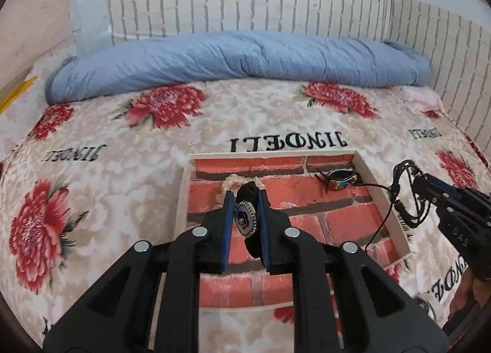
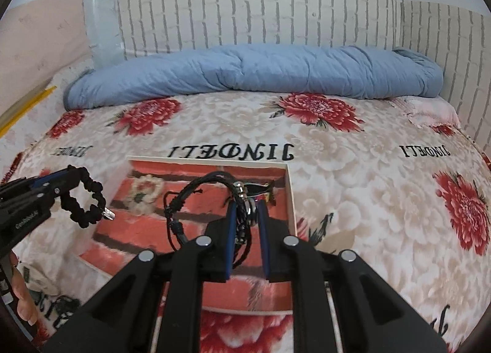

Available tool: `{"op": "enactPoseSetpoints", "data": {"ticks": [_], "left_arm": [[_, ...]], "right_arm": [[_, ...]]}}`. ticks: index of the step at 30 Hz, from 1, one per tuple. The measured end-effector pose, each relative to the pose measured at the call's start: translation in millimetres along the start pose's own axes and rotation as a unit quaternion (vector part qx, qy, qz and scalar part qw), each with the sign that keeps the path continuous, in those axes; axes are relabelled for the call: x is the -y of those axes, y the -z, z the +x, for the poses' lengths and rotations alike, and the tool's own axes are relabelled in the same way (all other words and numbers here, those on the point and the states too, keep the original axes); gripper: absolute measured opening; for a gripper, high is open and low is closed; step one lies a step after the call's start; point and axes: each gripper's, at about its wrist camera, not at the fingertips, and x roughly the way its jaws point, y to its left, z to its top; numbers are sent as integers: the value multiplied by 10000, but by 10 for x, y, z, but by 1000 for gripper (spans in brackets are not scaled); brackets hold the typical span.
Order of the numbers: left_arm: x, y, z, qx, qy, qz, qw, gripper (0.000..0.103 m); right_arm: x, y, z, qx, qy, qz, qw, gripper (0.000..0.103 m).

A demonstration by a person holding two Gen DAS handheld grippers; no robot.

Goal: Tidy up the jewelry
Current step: 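Carry both items into the tray and open both tools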

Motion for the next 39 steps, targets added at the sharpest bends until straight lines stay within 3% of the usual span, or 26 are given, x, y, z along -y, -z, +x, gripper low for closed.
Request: {"op": "enactPoseSetpoints", "data": {"ticks": [7, 17, 27, 32, 39], "left_arm": [[-17, -95, 675, -522, -128, -16, 9986, 15], [-119, -117, 1274, -1065, -493, 10, 9931, 15], [-142, -146, 1614, -1453, -809, 55, 9861, 15], [-140, -142, 1736, -1737, -712, 79, 9822, 15], [-161, -133, 1723, -1736, -703, 20, 9823, 16]], "right_arm": [[8, -19, 467, -309, 107, -49, 9995, 14], [84, 81, 967, -740, 215, 1, 9970, 14], [188, 79, 1344, -1205, 240, 179, 9923, 14], [240, 32, 1467, -1268, 222, 281, 9913, 14], [267, -1, 1537, -1380, 123, 329, 9898, 15]]}}
